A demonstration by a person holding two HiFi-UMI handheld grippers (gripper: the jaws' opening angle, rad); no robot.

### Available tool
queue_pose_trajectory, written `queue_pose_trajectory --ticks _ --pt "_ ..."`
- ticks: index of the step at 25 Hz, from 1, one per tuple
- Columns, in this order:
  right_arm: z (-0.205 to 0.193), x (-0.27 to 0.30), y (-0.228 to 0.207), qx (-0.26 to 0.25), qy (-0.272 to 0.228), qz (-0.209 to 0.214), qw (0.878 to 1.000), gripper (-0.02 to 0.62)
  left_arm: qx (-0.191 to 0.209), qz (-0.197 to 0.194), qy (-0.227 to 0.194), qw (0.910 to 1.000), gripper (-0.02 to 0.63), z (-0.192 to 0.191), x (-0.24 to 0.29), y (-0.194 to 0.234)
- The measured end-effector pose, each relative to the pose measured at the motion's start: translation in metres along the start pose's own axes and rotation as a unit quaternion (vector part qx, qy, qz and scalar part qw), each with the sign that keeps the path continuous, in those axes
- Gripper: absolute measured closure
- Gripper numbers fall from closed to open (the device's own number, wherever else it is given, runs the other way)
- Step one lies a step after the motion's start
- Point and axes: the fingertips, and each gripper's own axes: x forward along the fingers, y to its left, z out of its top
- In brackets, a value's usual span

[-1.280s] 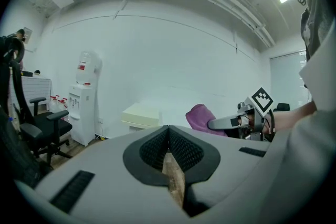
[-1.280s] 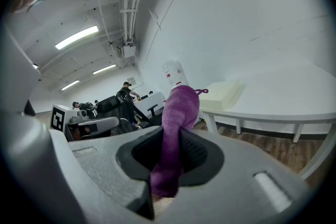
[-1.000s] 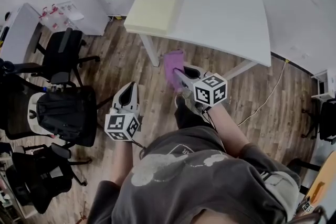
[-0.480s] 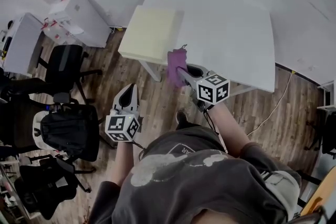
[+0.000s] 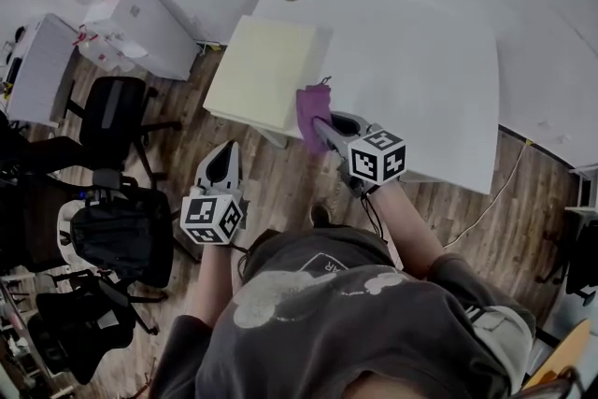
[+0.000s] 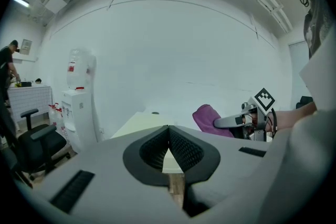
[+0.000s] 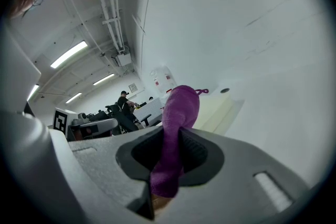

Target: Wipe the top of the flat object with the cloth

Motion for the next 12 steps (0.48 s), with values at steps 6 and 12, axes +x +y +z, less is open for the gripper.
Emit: queue_pose_trajectory --ticks 6,12 --pt "0.005 0.005 -0.015 0.010 0.001 -0.006 1.000 0.523 0.007 0.007 0.016 0.9998 0.606 0.004 0.019 0.018" --pt "0.001 0.005 -0.026 0.022 -0.007 -0.037 0.999 0.523 0.005 -0.006 0.031 0.9995 0.607 -0.003 0.038 0.041"
